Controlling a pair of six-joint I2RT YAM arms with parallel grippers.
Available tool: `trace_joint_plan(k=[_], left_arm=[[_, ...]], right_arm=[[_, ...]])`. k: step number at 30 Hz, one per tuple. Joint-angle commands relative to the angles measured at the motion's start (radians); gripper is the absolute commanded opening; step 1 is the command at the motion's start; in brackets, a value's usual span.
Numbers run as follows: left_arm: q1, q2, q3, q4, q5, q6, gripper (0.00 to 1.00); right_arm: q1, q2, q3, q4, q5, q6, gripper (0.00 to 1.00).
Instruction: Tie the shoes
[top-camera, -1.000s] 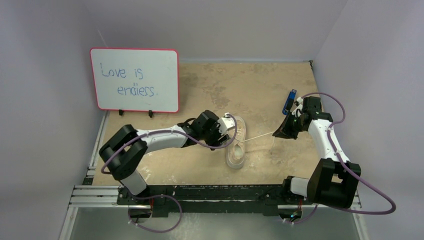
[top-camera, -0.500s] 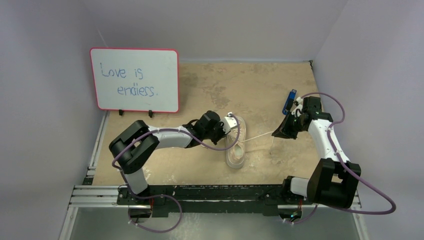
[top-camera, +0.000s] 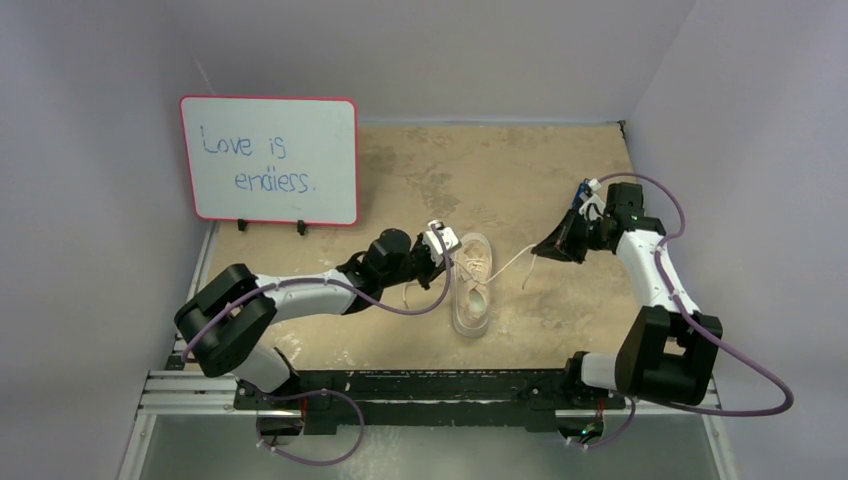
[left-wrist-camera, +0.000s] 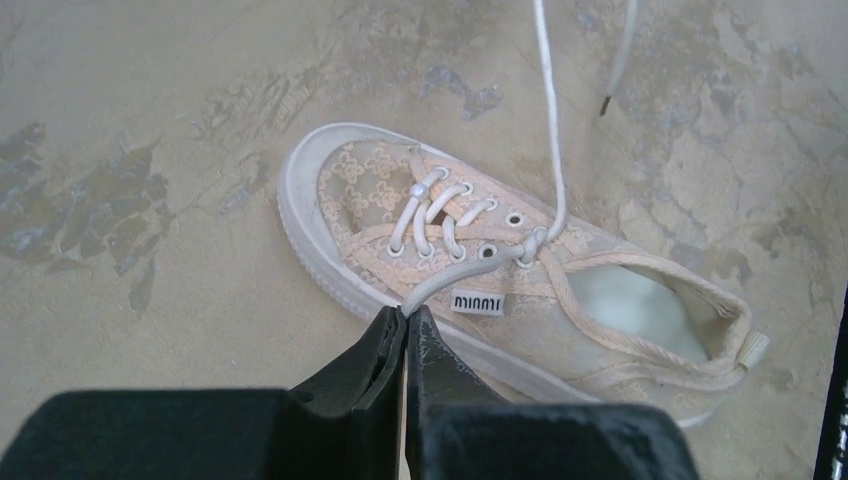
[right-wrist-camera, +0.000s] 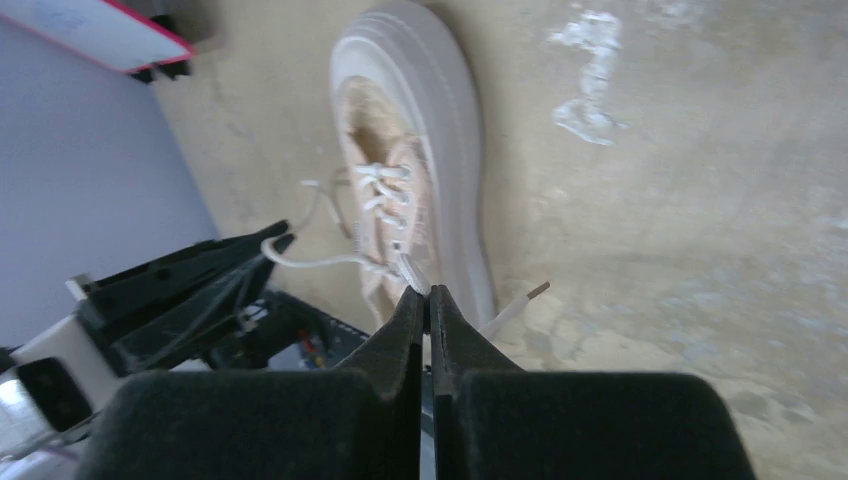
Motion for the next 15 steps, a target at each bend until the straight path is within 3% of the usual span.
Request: trace_joint_plan(k=[1, 4, 9, 15], left_arm=[[-0.003, 0.016, -0.012, 0.239, 0.010, -0.055, 0.00], [-0.005, 0.053, -0.013, 0.313, 0.048, -0.093, 0.00], [-0.022, 0.089, -0.047, 0.423, 0.061, -0.129, 0.00], [-0.034, 0.092, -0.096, 0.483, 0.062, -0.127, 0.00]], right_arm=[[0.040, 0.024, 0.027, 0.211, -0.242, 0.188, 0.00], [0.115, 0.021, 0.015, 0.415, -0.248, 0.389, 0.00], [0.215, 0.020, 0.013, 0.665, -0.118, 0.663, 0.00], [0.362, 0.064, 0.015, 0.818, 0.069, 0.799, 0.00]])
